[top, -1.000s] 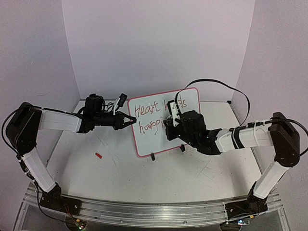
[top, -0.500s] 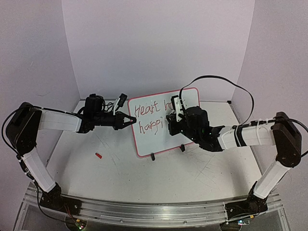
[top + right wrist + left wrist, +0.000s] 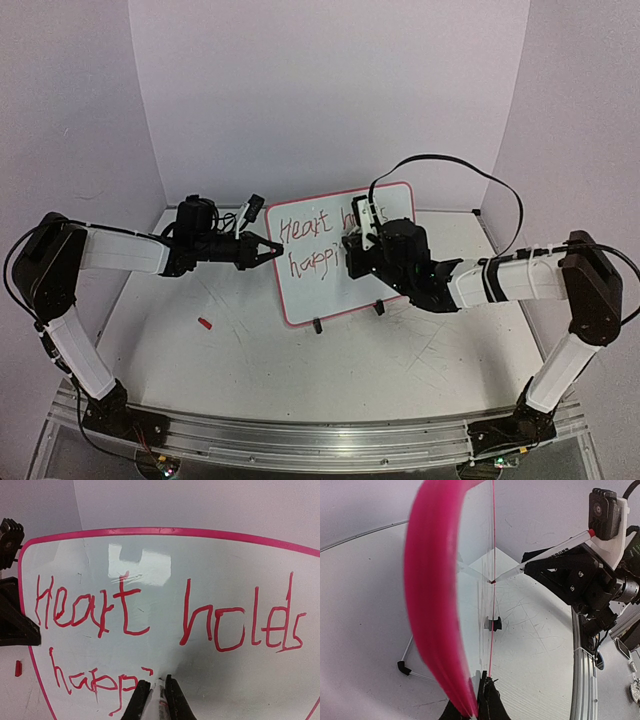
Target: Write a sentence on the whiteboard
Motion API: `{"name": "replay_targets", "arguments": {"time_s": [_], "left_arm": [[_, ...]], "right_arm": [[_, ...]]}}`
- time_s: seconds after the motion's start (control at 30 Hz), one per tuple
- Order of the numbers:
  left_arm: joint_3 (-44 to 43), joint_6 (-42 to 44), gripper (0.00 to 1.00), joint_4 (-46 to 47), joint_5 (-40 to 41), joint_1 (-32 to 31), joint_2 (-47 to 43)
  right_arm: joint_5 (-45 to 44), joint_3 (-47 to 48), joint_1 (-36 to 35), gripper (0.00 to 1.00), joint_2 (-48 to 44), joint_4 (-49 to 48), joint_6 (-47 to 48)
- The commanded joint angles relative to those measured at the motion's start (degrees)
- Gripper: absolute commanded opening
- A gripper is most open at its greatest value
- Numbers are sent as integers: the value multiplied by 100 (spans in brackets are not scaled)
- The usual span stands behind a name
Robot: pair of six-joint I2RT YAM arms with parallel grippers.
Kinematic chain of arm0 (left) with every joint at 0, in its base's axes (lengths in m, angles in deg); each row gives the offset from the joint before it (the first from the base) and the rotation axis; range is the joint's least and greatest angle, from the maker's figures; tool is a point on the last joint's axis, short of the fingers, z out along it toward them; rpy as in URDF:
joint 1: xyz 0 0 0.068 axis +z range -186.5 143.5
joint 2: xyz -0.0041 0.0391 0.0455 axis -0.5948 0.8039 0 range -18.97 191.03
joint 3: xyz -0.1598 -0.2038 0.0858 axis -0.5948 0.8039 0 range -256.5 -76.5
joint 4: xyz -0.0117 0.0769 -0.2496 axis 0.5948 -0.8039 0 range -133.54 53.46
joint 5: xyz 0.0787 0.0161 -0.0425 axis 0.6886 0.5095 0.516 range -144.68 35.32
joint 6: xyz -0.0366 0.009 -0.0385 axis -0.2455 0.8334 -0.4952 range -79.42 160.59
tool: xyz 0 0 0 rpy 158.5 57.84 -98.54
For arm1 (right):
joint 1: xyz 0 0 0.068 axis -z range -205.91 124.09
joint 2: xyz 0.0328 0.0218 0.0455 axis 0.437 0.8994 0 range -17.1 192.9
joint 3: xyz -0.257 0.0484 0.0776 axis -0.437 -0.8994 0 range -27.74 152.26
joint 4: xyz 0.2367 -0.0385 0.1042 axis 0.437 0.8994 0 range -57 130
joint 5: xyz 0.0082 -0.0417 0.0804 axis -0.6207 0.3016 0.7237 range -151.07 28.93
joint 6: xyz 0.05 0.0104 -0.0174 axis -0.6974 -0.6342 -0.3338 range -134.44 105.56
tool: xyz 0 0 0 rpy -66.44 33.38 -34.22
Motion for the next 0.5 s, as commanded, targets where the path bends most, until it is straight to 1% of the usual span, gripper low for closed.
{"name": "replay_targets", "arguments": {"time_s": [0.0,0.3,0.47], "left_arm": [[-209,783,0,-298,858,74,92],[-188,783,0,-303,846,66,80],[-212,775,0,-307,836,74,87]], "right_arm": [[-90,4,11,0,-52,44,-102],[-15,-330,-5,0,-21,138,-397],[-51,-313,-10,0,46,123,-401]]}}
